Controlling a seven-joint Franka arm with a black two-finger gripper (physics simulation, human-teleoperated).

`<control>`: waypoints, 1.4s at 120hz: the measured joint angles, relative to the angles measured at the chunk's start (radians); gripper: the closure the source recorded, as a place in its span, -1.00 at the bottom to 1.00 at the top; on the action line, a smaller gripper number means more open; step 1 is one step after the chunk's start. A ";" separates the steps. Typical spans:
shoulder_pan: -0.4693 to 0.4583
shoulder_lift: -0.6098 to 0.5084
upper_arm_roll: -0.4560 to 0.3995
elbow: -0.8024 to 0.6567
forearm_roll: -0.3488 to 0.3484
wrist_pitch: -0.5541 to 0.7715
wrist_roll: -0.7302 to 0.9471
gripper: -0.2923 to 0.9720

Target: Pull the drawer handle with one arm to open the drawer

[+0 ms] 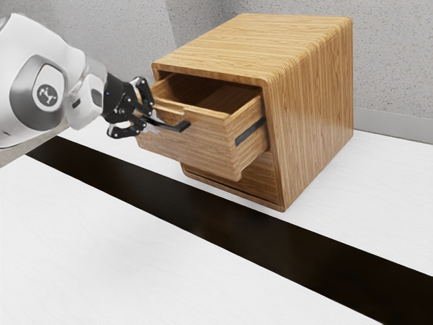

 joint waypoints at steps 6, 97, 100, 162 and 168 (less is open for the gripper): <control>0.002 -0.022 0.001 -0.024 0.003 0.000 -0.004 0.61; 0.007 -0.330 0.007 -0.317 0.060 -0.008 -0.041 0.61; 0.007 -0.332 0.007 -0.320 0.061 -0.007 -0.041 0.62; 0.007 -0.333 0.026 -0.076 0.144 -0.169 -0.085 0.12; 0.003 -0.239 -0.056 0.151 0.248 -0.283 -0.158 0.01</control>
